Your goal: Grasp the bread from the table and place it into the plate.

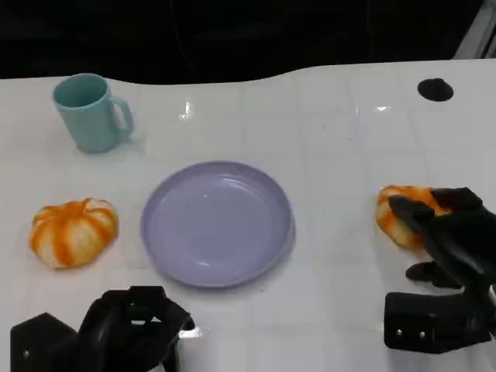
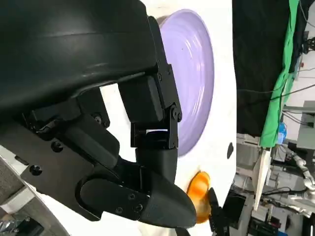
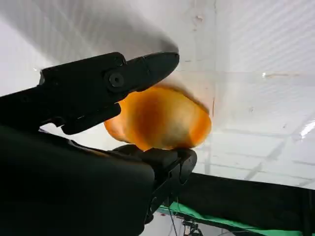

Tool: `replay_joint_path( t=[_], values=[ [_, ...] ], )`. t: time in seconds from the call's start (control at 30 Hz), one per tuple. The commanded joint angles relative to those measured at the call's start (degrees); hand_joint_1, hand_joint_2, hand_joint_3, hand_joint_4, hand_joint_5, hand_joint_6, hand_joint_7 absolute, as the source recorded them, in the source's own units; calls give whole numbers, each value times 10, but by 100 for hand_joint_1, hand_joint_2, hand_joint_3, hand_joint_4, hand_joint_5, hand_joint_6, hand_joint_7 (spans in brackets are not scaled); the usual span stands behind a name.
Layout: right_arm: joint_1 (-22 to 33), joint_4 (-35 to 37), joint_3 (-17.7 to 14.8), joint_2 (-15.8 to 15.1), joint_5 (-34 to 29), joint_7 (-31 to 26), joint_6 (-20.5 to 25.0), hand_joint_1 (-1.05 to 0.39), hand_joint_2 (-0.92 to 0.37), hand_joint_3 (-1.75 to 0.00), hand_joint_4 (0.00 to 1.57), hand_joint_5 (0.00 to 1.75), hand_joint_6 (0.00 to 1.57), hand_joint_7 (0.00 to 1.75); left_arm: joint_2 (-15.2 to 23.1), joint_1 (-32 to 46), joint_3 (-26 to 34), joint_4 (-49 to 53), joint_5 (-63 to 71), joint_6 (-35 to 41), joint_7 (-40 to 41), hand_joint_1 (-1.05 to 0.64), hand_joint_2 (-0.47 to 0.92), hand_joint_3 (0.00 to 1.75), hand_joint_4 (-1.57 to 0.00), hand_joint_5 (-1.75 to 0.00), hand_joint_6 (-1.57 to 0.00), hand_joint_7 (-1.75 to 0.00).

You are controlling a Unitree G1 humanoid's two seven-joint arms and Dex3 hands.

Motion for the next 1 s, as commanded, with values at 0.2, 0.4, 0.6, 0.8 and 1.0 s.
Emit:
replay_joint_path(
  t=[0.2,0.4,0.6,0.8,1.0],
  values=[
    [-56,104,29,15,19,-60,4,-57,-89,0,1,31,24,0,8,5,2,-5,2,-4,3,-105,67,38,-157,-122,-143,-70],
    [-78,143,43,25,31,-79,12,-58,-90,-1,1,32,21,0,7,5,3,-4,0,-6,1,-105,67,39,-157,-121,-143,-70],
    [-82,158,47,26,47,-86,5,-56,-92,-1,3,34,22,1,8,5,2,-5,1,-6,2,-105,68,39,-157,-121,-143,-71],
    [-94,202,44,26,71,-143,-49,-31,-92,-1,81,36,74,9,8,6,1,-7,6,-10,5,-105,68,39,-157,-122,-143,-71],
    [-109,260,42,31,97,-203,-106,-22,-89,0,93,111,120,12,6,12,1,-17,2,0,5,-105,67,39,-157,-122,-142,-72]
  ],
)
